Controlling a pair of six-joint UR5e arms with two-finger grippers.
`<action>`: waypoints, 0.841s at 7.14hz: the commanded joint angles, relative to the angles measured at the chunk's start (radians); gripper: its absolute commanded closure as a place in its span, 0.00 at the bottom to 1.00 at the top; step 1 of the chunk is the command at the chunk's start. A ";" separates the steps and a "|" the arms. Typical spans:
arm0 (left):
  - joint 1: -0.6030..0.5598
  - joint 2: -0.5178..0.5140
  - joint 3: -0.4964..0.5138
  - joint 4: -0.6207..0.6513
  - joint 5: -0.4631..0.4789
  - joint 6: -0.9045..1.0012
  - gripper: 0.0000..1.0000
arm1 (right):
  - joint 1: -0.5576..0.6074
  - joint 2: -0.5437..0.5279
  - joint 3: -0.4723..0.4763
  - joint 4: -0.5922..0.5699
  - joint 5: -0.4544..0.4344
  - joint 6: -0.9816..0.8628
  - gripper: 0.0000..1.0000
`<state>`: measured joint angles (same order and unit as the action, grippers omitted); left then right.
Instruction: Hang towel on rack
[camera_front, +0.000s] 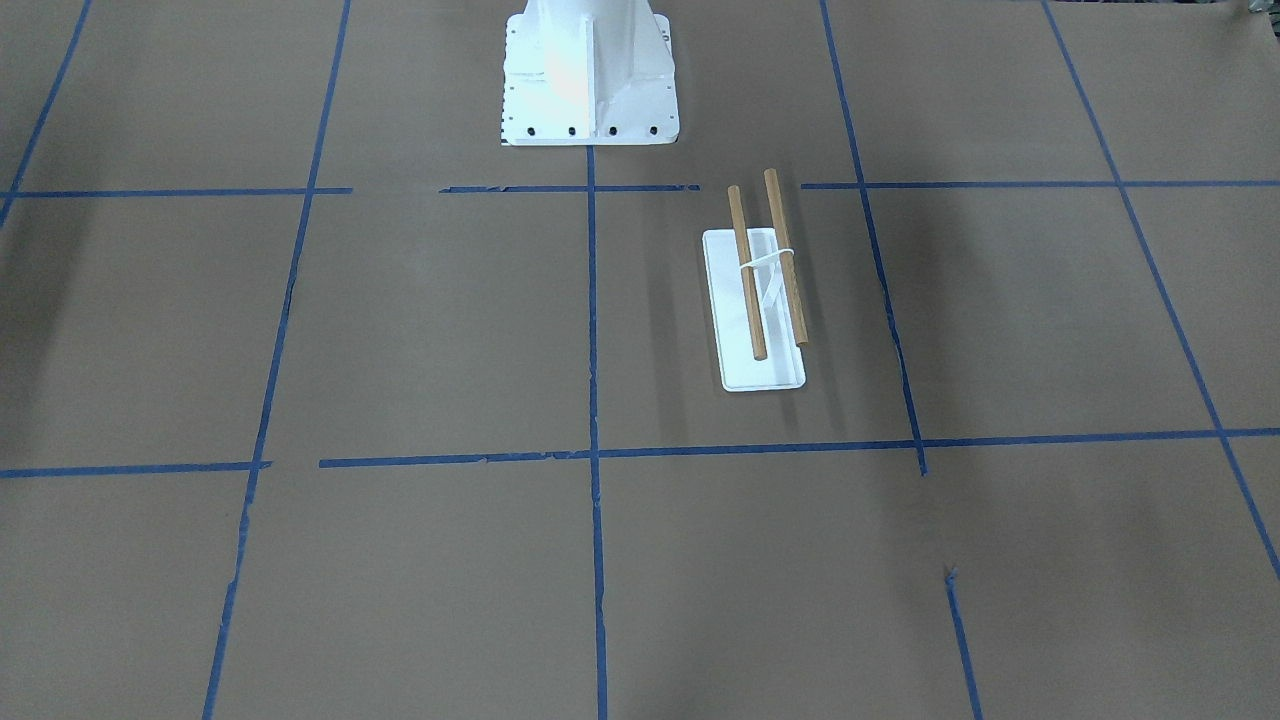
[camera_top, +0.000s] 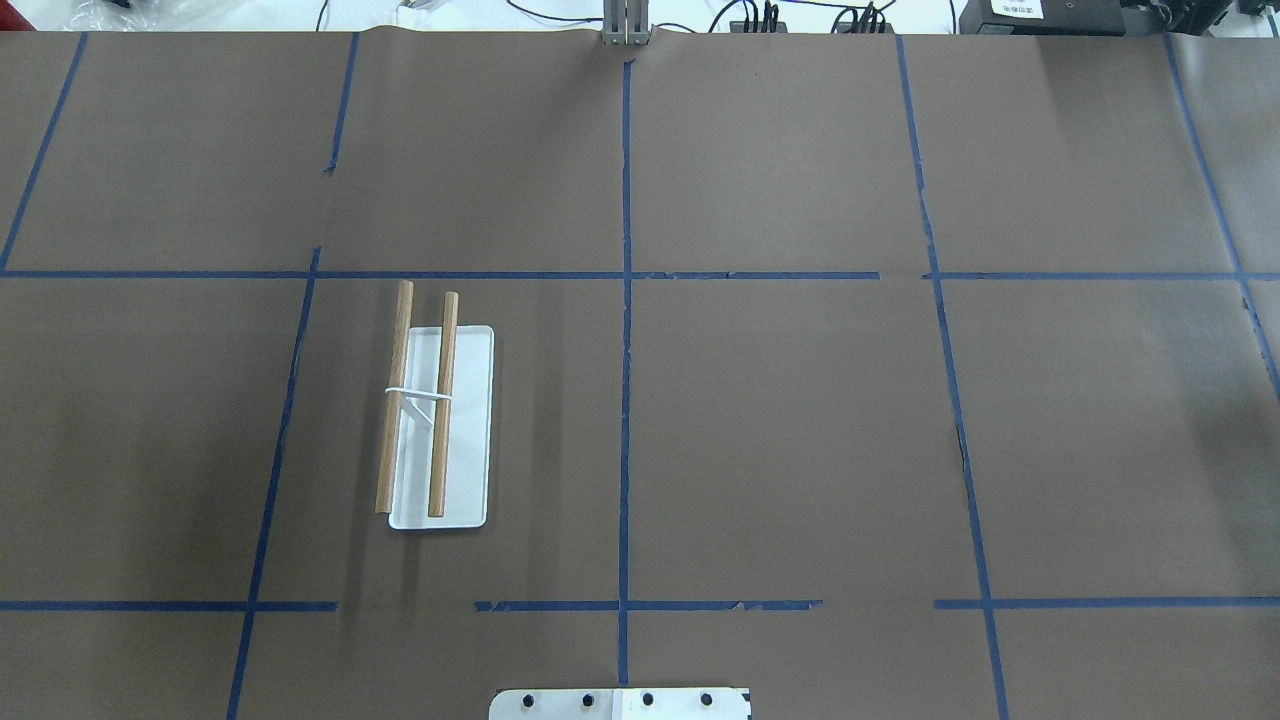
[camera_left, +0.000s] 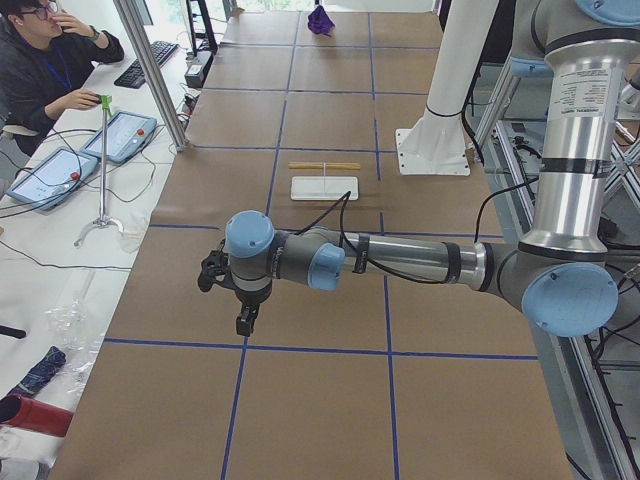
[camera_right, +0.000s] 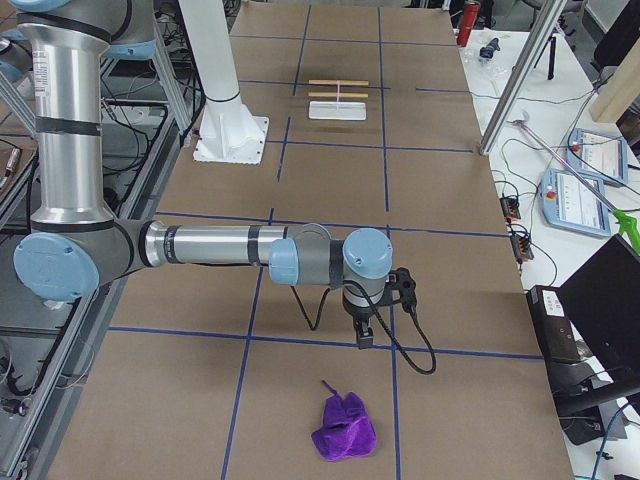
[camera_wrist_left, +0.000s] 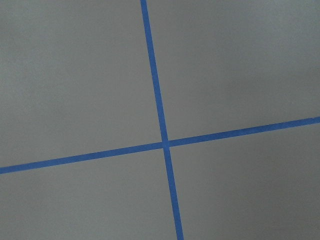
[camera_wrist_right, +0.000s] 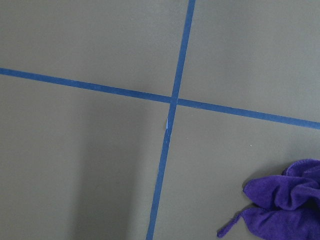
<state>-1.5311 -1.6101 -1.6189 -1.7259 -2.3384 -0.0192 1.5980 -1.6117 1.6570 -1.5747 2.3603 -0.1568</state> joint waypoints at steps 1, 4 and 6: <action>0.002 -0.010 -0.015 0.002 -0.001 -0.001 0.00 | -0.001 -0.014 -0.029 0.100 -0.016 0.031 0.00; 0.002 -0.010 -0.036 0.000 -0.001 -0.001 0.00 | -0.007 0.004 -0.092 0.122 -0.053 0.062 0.00; 0.003 -0.011 -0.038 -0.004 -0.001 -0.053 0.00 | -0.001 0.083 -0.221 0.125 -0.056 -0.021 0.00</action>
<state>-1.5289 -1.6208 -1.6537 -1.7279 -2.3393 -0.0404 1.5937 -1.5782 1.5195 -1.4514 2.3088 -0.1406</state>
